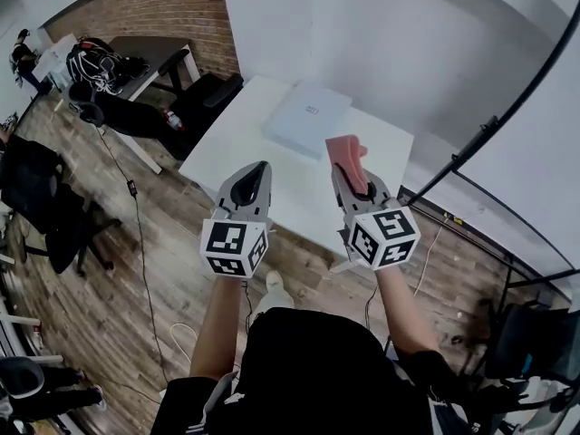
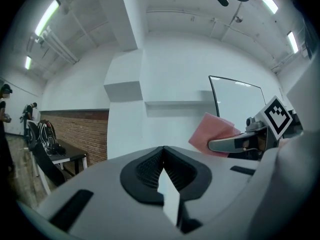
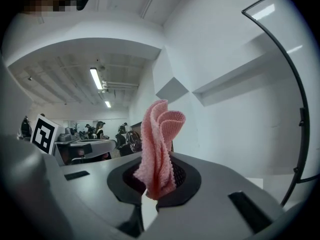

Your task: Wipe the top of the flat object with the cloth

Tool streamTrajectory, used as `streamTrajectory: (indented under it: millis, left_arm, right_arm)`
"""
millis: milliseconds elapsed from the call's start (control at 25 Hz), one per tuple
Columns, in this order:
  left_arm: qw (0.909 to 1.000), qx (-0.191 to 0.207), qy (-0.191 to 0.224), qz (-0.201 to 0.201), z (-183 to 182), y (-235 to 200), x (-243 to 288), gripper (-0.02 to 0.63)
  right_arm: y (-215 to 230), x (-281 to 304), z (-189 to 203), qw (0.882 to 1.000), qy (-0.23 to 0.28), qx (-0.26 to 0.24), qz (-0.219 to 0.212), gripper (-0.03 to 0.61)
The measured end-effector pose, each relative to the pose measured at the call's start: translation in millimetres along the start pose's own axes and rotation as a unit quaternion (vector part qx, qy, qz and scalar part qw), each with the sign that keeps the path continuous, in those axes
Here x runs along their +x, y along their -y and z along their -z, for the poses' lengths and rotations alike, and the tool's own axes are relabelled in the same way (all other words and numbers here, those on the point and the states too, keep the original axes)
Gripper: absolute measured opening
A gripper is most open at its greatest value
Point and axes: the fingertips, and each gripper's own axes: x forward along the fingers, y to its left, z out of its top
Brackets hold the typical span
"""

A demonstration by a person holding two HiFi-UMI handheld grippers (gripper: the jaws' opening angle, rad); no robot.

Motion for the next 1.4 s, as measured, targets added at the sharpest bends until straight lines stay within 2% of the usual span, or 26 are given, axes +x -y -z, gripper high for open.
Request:
streamTrajectory:
  millis: [480, 680, 920, 1400]
  left_arm:
    - [0.9984, -0.023, -0.017, 0.049, 8.9, -109.2, 80.0, 0.011]
    - [0.9954, -0.027, -0.03, 0.087, 22.7, -121.5, 108.9, 0.011]
    - [0.9922, -0.046, -0.046, 0.106, 44.1, -132.8, 129.0, 0.011]
    - [0.9913, -0.057, -0.051, 0.107, 58.3, -141.5, 170.8, 0.011]
  right_arm:
    - [7.7, 132.6, -13.8, 0.999, -0.019, 0.012, 0.041, 0.044]
    - [14.7, 166.2, -10.4, 0.998, -0.031, 0.015, 0.06, 0.044]
    - [25.5, 181.5, -0.5, 0.996, -0.041, 0.019, 0.08, 0.044]
    - [64.7, 211.5, 13.2, 0.995, -0.055, 0.03, 0.078, 0.044]
